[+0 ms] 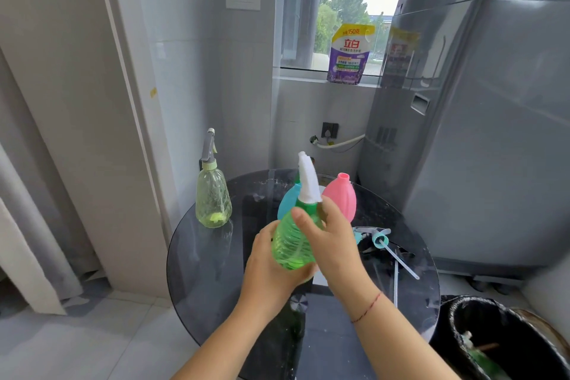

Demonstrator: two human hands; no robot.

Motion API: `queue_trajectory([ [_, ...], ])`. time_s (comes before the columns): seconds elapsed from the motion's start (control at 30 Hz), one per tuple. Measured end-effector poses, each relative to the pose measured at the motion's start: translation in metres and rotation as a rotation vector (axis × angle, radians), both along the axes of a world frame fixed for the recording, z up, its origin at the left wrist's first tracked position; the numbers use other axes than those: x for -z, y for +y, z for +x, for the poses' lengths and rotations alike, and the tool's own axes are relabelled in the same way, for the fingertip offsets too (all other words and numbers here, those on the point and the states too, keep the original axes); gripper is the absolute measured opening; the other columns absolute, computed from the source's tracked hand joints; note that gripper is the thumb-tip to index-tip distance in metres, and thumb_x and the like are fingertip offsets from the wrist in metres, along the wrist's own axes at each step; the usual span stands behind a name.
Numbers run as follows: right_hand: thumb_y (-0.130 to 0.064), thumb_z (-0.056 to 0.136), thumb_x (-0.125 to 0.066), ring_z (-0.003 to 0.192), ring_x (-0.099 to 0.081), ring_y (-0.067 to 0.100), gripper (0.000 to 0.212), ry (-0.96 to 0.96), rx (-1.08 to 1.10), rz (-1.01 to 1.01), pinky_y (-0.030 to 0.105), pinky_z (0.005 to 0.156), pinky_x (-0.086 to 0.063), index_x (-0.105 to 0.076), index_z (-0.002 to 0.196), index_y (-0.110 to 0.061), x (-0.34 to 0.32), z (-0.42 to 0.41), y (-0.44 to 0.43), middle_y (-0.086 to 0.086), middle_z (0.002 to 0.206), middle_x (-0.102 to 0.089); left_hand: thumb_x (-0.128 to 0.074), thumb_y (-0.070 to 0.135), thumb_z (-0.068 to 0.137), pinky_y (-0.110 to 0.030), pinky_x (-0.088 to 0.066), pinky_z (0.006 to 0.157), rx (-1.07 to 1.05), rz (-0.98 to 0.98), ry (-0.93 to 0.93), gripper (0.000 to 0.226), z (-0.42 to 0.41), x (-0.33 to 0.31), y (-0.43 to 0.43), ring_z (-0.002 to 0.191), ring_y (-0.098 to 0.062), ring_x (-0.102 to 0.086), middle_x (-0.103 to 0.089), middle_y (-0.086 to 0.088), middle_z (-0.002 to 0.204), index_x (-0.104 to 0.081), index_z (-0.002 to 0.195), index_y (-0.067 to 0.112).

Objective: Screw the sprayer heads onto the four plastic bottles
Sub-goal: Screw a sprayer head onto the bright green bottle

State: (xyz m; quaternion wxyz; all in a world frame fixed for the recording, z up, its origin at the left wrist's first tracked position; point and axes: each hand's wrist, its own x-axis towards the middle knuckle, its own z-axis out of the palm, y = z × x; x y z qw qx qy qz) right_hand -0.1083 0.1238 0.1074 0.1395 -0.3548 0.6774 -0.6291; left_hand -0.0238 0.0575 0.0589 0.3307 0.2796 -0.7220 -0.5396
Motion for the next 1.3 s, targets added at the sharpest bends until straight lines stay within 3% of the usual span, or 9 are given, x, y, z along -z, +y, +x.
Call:
queue_trajectory([
  [0.1,-0.029,0.082,-0.071,0.107,-0.061,0.006,0.057,-0.082,-0.119,0.134,0.028,0.090,-0.054,-0.047,0.134,-0.023,0.018,-0.001,-0.003,-0.009,0.117,-0.062,-0.085,0.046,0.048,-0.018,-0.054,0.069,-0.006,0.080,0.025,0.071,0.008,0.003,-0.019,0.086,0.010,-0.065,-0.068,0.028,0.099,-0.051,0.109,0.056],
  [0.2,-0.022,0.084,-0.070,0.103,-0.064,0.001,0.061,-0.149,-0.183,0.154,0.022,0.084,-0.055,-0.041,0.137,-0.026,0.037,0.001,-0.010,-0.012,0.116,-0.063,-0.085,0.036,0.057,-0.022,-0.056,0.075,0.079,0.127,0.037,0.070,0.015,0.006,-0.041,0.096,0.003,-0.066,-0.069,0.023,0.107,-0.052,0.114,0.057],
  [0.37,-0.019,0.085,-0.069,0.085,-0.064,-0.015,0.056,-0.174,-0.146,0.123,0.007,0.066,-0.051,-0.039,0.129,-0.036,0.055,0.003,-0.044,-0.019,0.106,-0.063,-0.081,0.020,0.075,-0.024,-0.045,0.091,0.030,0.105,-0.064,0.082,0.010,0.016,-0.074,0.118,-0.011,-0.049,-0.034,0.011,0.133,-0.037,0.141,0.041],
  [0.6,-0.009,0.086,-0.064,0.095,-0.061,-0.004,0.040,-0.196,-0.119,0.125,0.006,0.067,-0.048,-0.045,0.095,-0.043,0.068,-0.006,-0.110,-0.014,0.103,-0.062,-0.068,0.011,0.084,-0.044,-0.053,0.092,-0.224,0.023,-0.112,0.041,-0.020,0.027,-0.104,0.108,-0.026,-0.058,-0.056,-0.003,0.116,-0.056,0.120,0.024],
  [0.73,-0.006,0.084,-0.066,0.092,-0.062,-0.001,0.041,-0.240,-0.054,0.093,0.009,0.066,-0.048,-0.044,0.094,-0.039,0.078,-0.015,-0.138,-0.008,0.103,-0.063,-0.057,0.014,0.091,-0.045,-0.047,0.100,-0.298,0.015,-0.164,0.048,-0.035,0.034,-0.114,0.116,-0.026,-0.054,-0.052,-0.008,0.131,-0.045,0.138,0.013],
  [0.83,-0.005,0.083,-0.066,0.098,-0.064,0.012,0.041,-0.257,-0.019,0.107,0.021,0.078,-0.052,-0.044,0.104,-0.033,0.084,-0.021,-0.151,0.003,0.111,-0.063,-0.059,0.013,0.091,-0.039,-0.051,0.094,-0.284,0.083,-0.064,0.040,-0.038,0.040,-0.109,0.109,-0.020,-0.061,-0.061,-0.003,0.122,-0.050,0.129,0.019],
  [0.97,-0.005,0.083,-0.066,0.116,-0.058,0.023,0.058,-0.225,-0.013,0.161,0.042,0.102,-0.048,-0.039,0.134,-0.014,0.091,-0.026,-0.162,0.011,0.128,-0.057,-0.054,0.000,0.090,-0.028,-0.034,0.108,-0.249,0.089,-0.081,0.061,-0.038,0.050,-0.106,0.130,-0.018,-0.043,-0.041,-0.003,0.146,-0.036,0.145,0.018],
  [1.1,-0.010,0.085,-0.065,0.127,-0.050,0.026,0.071,-0.204,-0.015,0.222,0.047,0.107,-0.042,-0.027,0.145,-0.013,0.095,-0.031,-0.171,0.014,0.141,-0.046,-0.049,-0.006,0.090,-0.030,-0.023,0.114,-0.197,0.117,-0.151,0.077,-0.036,0.053,-0.107,0.144,-0.017,-0.024,-0.021,-0.002,0.160,-0.015,0.153,0.019],
  [1.3,-0.018,0.087,-0.063,0.136,-0.039,0.028,0.087,-0.258,-0.009,0.310,0.049,0.112,-0.034,-0.005,0.152,-0.015,0.093,-0.027,-0.170,0.012,0.151,-0.035,-0.051,-0.003,0.090,-0.031,-0.027,0.113,-0.185,0.101,-0.167,0.076,-0.033,0.052,-0.109,0.143,-0.017,-0.028,-0.026,0.000,0.159,-0.018,0.153,0.022],
])
